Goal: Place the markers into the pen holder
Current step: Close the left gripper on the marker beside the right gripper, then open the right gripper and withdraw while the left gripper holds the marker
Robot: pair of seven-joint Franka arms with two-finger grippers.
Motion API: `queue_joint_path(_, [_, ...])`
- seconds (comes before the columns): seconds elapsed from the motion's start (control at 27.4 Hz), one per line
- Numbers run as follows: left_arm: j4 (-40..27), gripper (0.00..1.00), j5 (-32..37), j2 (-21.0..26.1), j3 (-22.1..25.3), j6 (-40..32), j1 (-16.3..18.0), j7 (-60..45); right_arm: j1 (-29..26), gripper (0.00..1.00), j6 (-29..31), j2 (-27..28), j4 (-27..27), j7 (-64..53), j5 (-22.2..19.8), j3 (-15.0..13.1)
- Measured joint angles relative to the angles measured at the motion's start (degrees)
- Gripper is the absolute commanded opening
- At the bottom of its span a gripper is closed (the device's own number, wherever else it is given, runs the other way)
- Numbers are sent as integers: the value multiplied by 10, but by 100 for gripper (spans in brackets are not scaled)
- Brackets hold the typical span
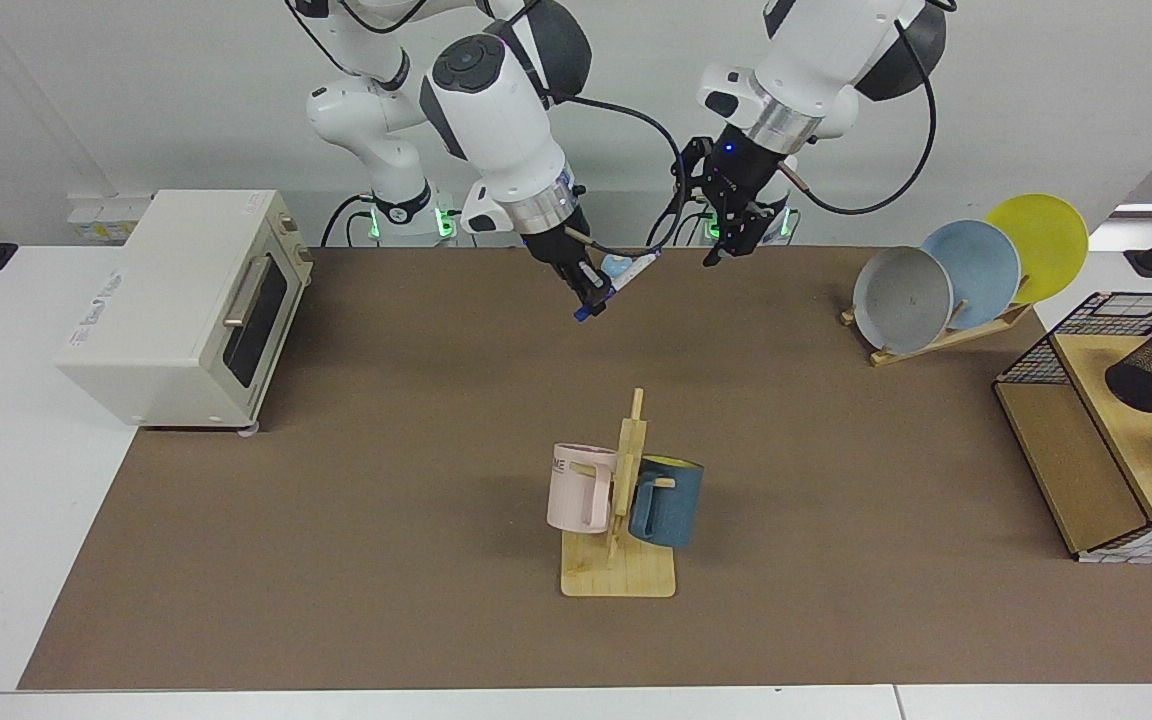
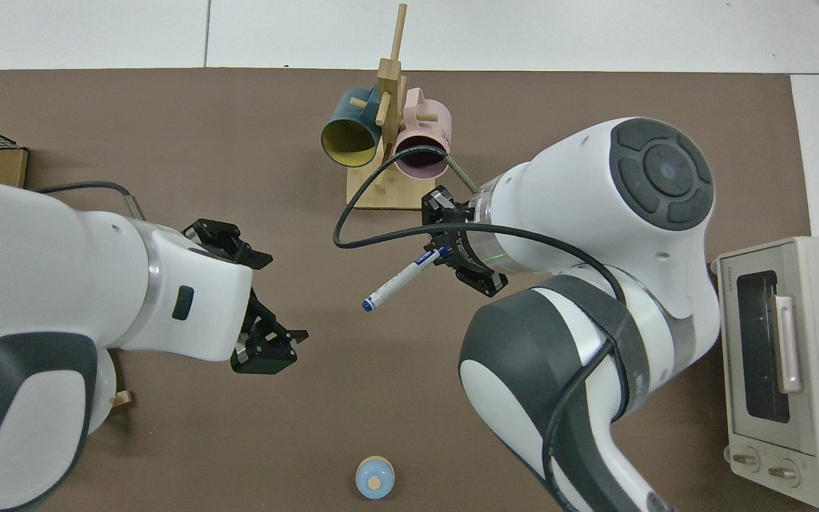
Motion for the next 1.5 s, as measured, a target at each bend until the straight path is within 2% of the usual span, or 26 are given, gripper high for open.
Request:
queue_joint_path(0.33, [-27, 97, 0, -1, -1, 42, -24, 0, 8, 0, 0, 0, 0, 1, 10, 0])
queue_joint_path(0.51, [-38, 69, 0, -1, -3, 50, -27, 0, 9, 0, 0, 0, 0, 1, 10, 0])
queue_joint_path(0.69, [-40, 50, 0, -1, -3, 50, -27, 0, 9, 0, 0, 0, -1, 1, 10, 0])
queue_joint_path(0.77, [-40, 39, 0, -1, -4, 50, -27, 0, 9, 0, 0, -1, -1, 1, 10, 0])
queue_joint_path(0.95, [-41, 21, 0, -1, -4, 50, -27, 0, 9, 0, 0, -2, -2, 1, 18, 0])
queue_joint_path(1.06, [-41, 0, -1, -2, -5, 48, -28, 0, 9, 0, 2, -1, -3, 5, 21, -1])
queue_joint_path(1.28, [-43, 0, 0, -1, -4, 51, -28, -5, 9, 0, 1, -3, -7, 15, 24, -3])
queue_joint_path(1.31, [-43, 0, 0, -1, -4, 51, -28, -5, 9, 4, 1, -3, -8, 15, 24, -3])
queue_joint_path(1.35, [-44, 0, 0, -1, -4, 51, -28, -5, 9, 49, 1, -3, -8, 16, 24, -3])
queue_joint_path(1.39, [-44, 0, 0, -1, -4, 51, -28, -5, 9, 99, 1, -3, -9, 16, 24, -3])
queue_joint_path(1.5, [-44, 0, 1, -1, -4, 53, -28, -5, 9, 100, -1, -4, -10, 16, 25, -2])
